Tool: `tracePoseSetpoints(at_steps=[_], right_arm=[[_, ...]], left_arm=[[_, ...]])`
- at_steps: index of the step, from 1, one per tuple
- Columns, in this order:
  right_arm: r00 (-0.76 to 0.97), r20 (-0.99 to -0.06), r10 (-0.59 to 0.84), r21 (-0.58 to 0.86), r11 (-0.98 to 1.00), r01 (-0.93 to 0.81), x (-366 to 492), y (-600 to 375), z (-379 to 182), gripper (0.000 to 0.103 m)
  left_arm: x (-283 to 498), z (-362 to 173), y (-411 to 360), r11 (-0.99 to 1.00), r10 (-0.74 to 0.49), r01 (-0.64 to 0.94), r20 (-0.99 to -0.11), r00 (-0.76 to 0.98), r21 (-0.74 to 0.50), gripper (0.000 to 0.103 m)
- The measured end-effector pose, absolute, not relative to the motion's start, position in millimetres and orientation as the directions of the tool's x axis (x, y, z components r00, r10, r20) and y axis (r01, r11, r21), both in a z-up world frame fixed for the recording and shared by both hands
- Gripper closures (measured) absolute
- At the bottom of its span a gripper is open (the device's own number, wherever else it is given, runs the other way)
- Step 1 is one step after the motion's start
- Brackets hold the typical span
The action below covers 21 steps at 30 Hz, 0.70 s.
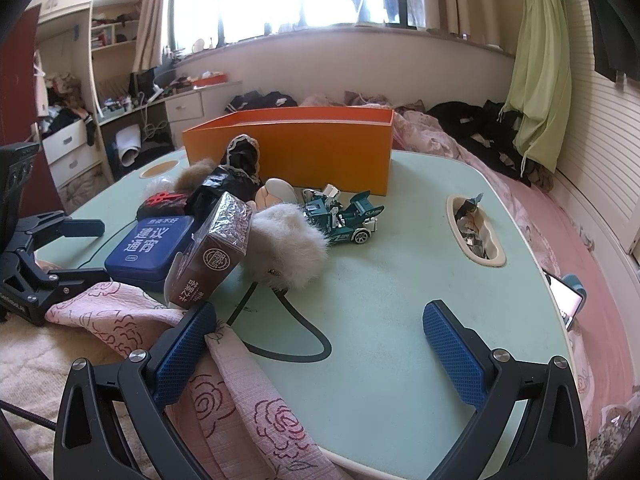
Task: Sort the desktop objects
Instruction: 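Reach to the brown card package and grasp it with the right gripper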
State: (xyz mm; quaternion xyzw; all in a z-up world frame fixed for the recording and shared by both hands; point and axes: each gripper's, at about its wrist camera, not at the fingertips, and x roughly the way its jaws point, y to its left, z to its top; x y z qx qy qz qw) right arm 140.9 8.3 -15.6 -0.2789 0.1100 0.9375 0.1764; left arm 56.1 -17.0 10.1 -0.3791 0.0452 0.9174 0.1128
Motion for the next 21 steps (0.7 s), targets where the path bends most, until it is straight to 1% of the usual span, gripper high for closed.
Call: tracePoseSetpoints(at_steps=[11, 14, 16, 17, 19, 21], right_arm=[[-0.784, -0.557, 0.275, 0.112, -0.91, -0.399, 140, 8, -14, 0.0], [-0.797, -0.551, 0.246, 0.144, -0.913, -0.382, 139, 11, -10, 0.0], [-0.823, -0.535, 0.189, 0.216, -0.911, -0.35, 142, 15, -3, 0.0], [-0.842, -0.516, 0.155, 0.267, -0.905, -0.331, 143, 17, 1, 0.0], [-0.893, -0.447, 0.053, 0.401, -0.88, -0.253, 144, 20, 12, 0.0], [-0.902, -0.431, -0.021, 0.483, -0.85, -0.21, 135, 19, 18, 0.0]], left_arm=[[56, 10, -16, -0.969, 0.176, -0.247, -0.705, -0.687, -0.001, 0.0], [56, 9, -16, -0.969, 0.177, -0.247, -0.704, -0.687, -0.002, 0.0], [56, 9, -16, -0.969, 0.177, -0.247, -0.704, -0.688, -0.002, 0.0], [56, 9, -16, -0.969, 0.177, -0.247, -0.704, -0.688, -0.002, 0.0], [56, 9, -17, -0.969, 0.177, -0.247, -0.704, -0.688, -0.002, 0.0], [56, 10, -17, -0.969, 0.177, -0.248, -0.704, -0.688, -0.002, 0.0]])
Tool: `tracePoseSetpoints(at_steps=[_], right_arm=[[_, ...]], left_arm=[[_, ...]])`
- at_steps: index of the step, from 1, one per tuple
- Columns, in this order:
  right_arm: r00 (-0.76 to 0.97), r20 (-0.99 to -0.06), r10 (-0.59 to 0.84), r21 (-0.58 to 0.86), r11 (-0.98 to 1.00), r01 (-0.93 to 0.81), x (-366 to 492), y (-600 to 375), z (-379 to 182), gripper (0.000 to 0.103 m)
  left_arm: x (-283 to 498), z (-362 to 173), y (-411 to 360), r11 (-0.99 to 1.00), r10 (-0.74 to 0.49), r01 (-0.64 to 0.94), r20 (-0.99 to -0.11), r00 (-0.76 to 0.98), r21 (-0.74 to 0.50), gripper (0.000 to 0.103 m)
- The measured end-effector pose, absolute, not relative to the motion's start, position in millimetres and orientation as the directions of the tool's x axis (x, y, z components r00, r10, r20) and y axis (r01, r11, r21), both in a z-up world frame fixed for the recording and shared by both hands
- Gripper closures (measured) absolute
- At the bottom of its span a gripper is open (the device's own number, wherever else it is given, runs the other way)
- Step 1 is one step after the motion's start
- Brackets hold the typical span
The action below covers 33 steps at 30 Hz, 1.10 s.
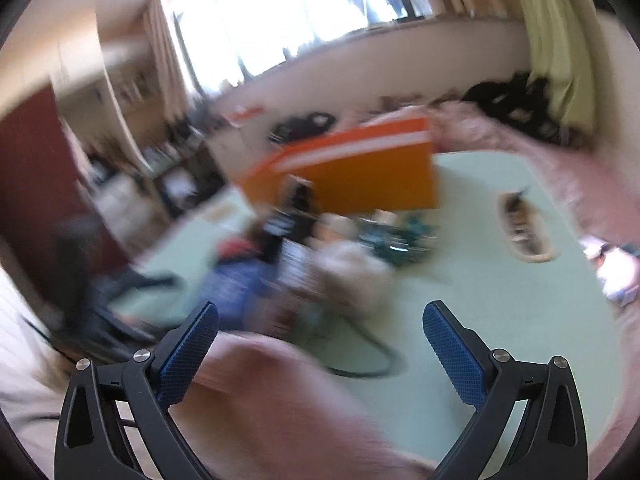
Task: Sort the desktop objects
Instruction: 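Reach to the brown card package and grasp it with the right gripper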
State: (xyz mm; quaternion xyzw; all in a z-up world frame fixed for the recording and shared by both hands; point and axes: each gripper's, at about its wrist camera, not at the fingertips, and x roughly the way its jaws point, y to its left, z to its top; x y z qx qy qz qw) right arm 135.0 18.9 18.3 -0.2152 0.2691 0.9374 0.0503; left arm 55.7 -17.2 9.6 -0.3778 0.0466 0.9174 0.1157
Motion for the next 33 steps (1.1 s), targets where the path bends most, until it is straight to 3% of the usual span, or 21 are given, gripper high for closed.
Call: tracePoseSetpoints(at_steps=[3, 8, 11, 20, 27, 30, 32, 33], right_arm=[[-0.86, -0.507, -0.055, 0.491, -0.839, -0.236, 109, 12, 17, 0.011], [-0.838, -0.535, -0.108, 0.523, -0.821, -0.228, 92, 9, 8, 0.064], [-0.855, -0.506, -0.112, 0.54, -0.814, -0.213, 92, 11, 10, 0.077], [-0.93, -0.358, -0.081, 0.548, -0.825, -0.139, 116, 5, 23, 0.088], [-0.933, -0.358, -0.03, 0.525, -0.833, -0.175, 133, 13, 20, 0.093], [-0.925, -0.379, -0.02, 0.522, -0.83, -0.196, 137, 19, 15, 0.091], [-0.926, -0.377, 0.002, 0.525, -0.823, -0.216, 139, 22, 12, 0.07], [-0.928, -0.374, 0.006, 0.528, -0.821, -0.218, 141, 22, 11, 0.067]], left_arm=[[56, 9, -17, -0.969, 0.178, -0.248, -0.704, -0.688, -0.003, 0.0], [56, 9, -17, -0.969, 0.177, -0.248, -0.704, -0.688, -0.002, 0.0], [56, 9, -17, -0.969, 0.178, -0.249, -0.704, -0.688, -0.002, 0.0], [59, 10, -19, -0.969, 0.193, -0.247, -0.692, -0.696, -0.022, 0.0], [65, 27, -15, -0.948, 0.283, -0.309, -0.642, -0.712, -0.075, 0.0], [59, 33, -1, -0.942, 0.277, -0.334, -0.644, -0.713, -0.035, 0.0], [53, 35, 6, -0.939, 0.275, -0.343, -0.654, -0.705, -0.025, 0.001], [49, 34, 9, -0.939, 0.274, -0.344, -0.661, -0.699, -0.024, 0.003]])
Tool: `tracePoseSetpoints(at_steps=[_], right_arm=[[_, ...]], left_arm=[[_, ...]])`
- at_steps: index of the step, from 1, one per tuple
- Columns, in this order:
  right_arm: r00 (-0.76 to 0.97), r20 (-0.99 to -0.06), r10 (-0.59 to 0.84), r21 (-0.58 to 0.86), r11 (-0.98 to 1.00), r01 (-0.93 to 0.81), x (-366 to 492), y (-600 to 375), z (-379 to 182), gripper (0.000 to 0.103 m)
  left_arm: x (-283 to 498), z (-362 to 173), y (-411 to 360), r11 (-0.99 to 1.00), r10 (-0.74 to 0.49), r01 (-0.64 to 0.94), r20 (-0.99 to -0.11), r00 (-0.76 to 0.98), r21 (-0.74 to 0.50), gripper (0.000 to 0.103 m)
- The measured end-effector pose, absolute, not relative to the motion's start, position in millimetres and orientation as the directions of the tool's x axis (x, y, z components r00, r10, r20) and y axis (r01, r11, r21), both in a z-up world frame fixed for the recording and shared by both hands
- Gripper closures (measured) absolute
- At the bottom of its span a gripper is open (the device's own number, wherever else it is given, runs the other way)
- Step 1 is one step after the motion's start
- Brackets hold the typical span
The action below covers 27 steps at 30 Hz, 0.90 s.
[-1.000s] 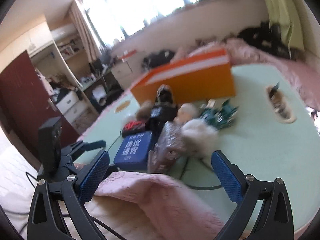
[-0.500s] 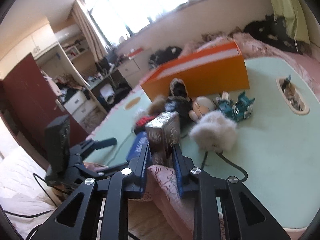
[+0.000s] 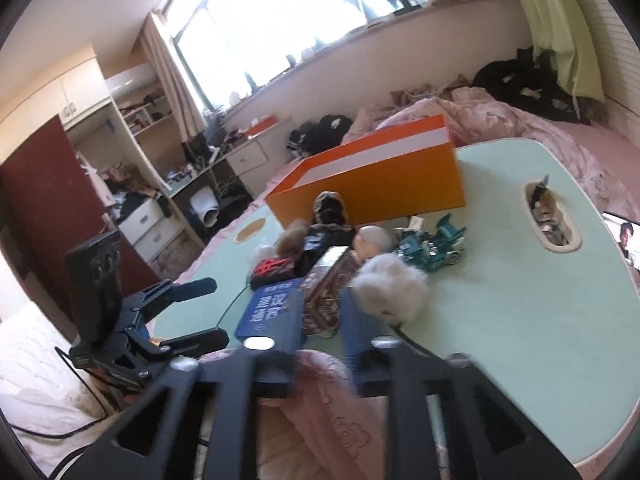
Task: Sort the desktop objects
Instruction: 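Reach to the brown card package and grasp it with the right gripper, then grasp the blue tin with the left gripper while the right gripper lifts the brown package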
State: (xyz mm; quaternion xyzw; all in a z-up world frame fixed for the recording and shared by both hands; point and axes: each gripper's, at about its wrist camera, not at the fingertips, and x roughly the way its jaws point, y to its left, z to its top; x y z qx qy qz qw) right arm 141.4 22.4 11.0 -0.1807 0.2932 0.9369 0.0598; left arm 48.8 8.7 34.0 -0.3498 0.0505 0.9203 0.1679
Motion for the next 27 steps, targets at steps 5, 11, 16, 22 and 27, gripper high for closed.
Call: tracePoseSetpoints(at_steps=[5, 11, 16, 22, 27], right_arm=[[-0.93, -0.366, -0.025, 0.555, -0.808, -0.197, 138, 22, 13, 0.067], [-0.888, -0.46, 0.032, 0.444, -0.858, -0.261, 108, 1, 23, 0.067], [-0.814, -0.579, 0.049, 0.415, -0.842, -0.346, 81, 8, 10, 0.066], [-0.817, -0.577, -0.013, 0.459, -0.833, -0.311, 81, 13, 2, 0.065], [-0.81, -0.584, -0.053, 0.496, -0.813, -0.304, 79, 19, 0, 0.045]], left_arm=[[39, 36, 18, -0.928, 0.294, -0.372, -0.665, -0.686, -0.027, 0.011], [39, 37, 37, -0.913, 0.289, -0.408, -0.679, -0.675, 0.017, 0.011], [38, 32, 42, -0.914, 0.256, -0.402, -0.698, -0.669, 0.05, 0.011], [34, 27, 49, -0.907, 0.232, -0.413, -0.724, -0.649, 0.08, 0.01], [24, 26, 62, -0.882, 0.2, -0.444, -0.728, -0.656, 0.158, 0.01]])
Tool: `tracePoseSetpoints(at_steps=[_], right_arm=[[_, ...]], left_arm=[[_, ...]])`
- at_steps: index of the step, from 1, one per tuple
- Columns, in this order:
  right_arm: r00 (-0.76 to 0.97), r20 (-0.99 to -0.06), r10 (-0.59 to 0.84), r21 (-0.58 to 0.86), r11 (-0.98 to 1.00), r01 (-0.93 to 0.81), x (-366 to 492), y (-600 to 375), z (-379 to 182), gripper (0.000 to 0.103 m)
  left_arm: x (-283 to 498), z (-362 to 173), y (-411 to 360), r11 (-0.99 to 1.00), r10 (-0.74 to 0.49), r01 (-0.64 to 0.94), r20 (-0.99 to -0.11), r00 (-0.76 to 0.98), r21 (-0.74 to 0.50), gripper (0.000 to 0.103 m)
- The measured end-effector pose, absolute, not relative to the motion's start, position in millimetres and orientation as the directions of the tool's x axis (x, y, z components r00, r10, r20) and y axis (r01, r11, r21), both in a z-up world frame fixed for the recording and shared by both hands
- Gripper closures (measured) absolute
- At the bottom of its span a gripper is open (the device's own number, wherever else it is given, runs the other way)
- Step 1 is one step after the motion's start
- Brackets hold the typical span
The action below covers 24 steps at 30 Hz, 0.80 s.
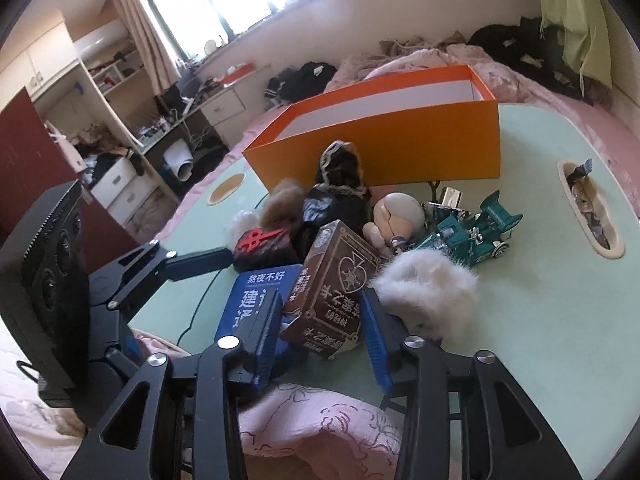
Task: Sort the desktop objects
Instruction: 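Grasp the blue tin with the left gripper while the right gripper lifts the brown package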
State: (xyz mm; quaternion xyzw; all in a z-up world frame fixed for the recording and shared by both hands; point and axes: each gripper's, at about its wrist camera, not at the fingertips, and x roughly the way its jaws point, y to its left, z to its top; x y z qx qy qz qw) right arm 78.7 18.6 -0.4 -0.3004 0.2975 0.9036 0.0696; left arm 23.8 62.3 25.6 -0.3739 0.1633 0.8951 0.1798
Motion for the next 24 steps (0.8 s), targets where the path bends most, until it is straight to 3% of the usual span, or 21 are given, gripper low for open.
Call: tracePoseSetpoints(at_steps=[1, 6, 7, 8, 10, 11, 13, 15, 17, 21, 24], right_arm=[[-0.808, -0.587, -0.052, 0.496, -0.812, -0.308, 77, 19, 0, 0.041], [-0.746, -0.666, -0.001, 0.409, -0.836, -0.365, 61, 15, 0, 0.041], [-0.74, -0.672, 0.008, 0.395, -0.841, -0.369, 60, 13, 1, 0.045], [-0.747, -0.665, -0.006, 0.41, -0.839, -0.358, 60, 13, 1, 0.057], [-0.769, -0.637, -0.048, 0.462, -0.823, -0.331, 64, 16, 0, 0.075], [-0.778, -0.627, -0.047, 0.474, -0.816, -0.332, 68, 17, 0, 0.082], [-0.784, -0.619, -0.033, 0.473, -0.813, -0.339, 72, 18, 0, 0.085], [-0.803, -0.595, -0.049, 0.501, -0.804, -0.322, 77, 19, 0, 0.085], [-0.821, -0.568, -0.056, 0.517, -0.8, -0.303, 83, 18, 2, 0.085], [-0.845, -0.534, -0.037, 0.519, -0.803, -0.293, 96, 16, 7, 0.085], [-0.86, -0.509, -0.037, 0.531, -0.8, -0.28, 105, 14, 10, 0.085]], left_arm=[[20, 25, 65, -0.876, 0.194, -0.45, -0.729, -0.657, 0.172, 0.01], [14, 19, 73, -0.844, 0.163, -0.473, -0.72, -0.675, 0.252, 0.013], [16, 19, 73, -0.841, 0.164, -0.476, -0.716, -0.679, 0.258, 0.019], [19, 19, 74, -0.835, 0.164, -0.479, -0.709, -0.686, 0.271, 0.024], [29, 20, 73, -0.82, 0.18, -0.499, -0.701, -0.69, 0.281, 0.044], [34, 20, 73, -0.816, 0.186, -0.503, -0.694, -0.695, 0.285, 0.048], [43, 23, 69, -0.813, 0.195, -0.505, -0.682, -0.705, 0.29, 0.059], [47, 27, 63, -0.823, 0.213, -0.503, -0.679, -0.703, 0.264, 0.064], [49, 30, 56, -0.829, 0.251, -0.516, -0.681, -0.688, 0.216, 0.063], [44, 28, 47, -0.853, 0.252, -0.492, -0.687, -0.681, 0.175, 0.03], [40, 33, 41, -0.863, 0.279, -0.488, -0.68, -0.678, 0.132, 0.03]])
